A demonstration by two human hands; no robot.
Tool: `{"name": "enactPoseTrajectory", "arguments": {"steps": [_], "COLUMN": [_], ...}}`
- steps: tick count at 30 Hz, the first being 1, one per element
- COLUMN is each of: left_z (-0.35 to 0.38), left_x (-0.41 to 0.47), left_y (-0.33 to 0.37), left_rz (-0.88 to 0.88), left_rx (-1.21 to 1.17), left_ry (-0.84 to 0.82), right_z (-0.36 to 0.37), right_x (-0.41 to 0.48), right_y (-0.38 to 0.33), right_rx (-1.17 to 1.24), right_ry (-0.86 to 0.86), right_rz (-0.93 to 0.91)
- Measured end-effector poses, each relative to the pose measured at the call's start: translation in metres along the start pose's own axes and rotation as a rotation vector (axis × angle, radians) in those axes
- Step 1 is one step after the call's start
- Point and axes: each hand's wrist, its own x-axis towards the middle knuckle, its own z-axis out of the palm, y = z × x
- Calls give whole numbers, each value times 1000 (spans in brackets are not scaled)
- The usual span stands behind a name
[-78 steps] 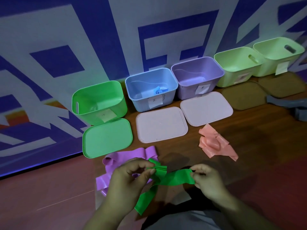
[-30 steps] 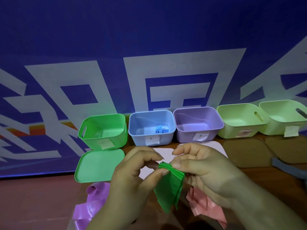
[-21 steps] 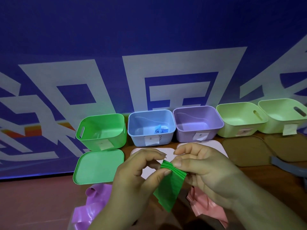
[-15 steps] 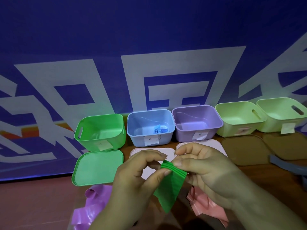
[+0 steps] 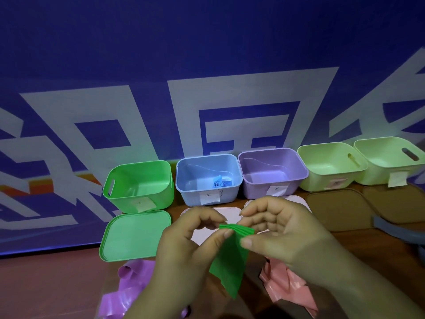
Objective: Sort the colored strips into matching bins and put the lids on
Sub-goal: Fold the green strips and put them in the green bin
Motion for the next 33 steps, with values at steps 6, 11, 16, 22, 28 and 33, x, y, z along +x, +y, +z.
{"name": "enactPoseTrajectory", "arguments": {"steps": [6, 11, 16, 22, 28, 33], "left_z": [1, -2, -1, 21, 51, 63], "left_x": [14, 39, 68, 77, 89, 98], "left_y": [14, 30, 54, 70, 81, 84], "left_rz": [-53, -32, -17, 32, 75, 80], "left_rx": [-147, -293, -315, -164, -19, -1], "left_ry": [-28, -55, -48, -129, -3, 10], "right_z": [-4, -16, -29, -44, -52, -63], "right_x": [8, 15, 27, 31, 29, 29], "right_y": [-5, -36, -73, -110, -125, -129], "right_rx": [-106, -135, -157, -130, -57, -99], "right_ry": [103, 115, 140, 234, 306, 365], "right_rz": [-134, -268, -359, -460, -489, -484]}}
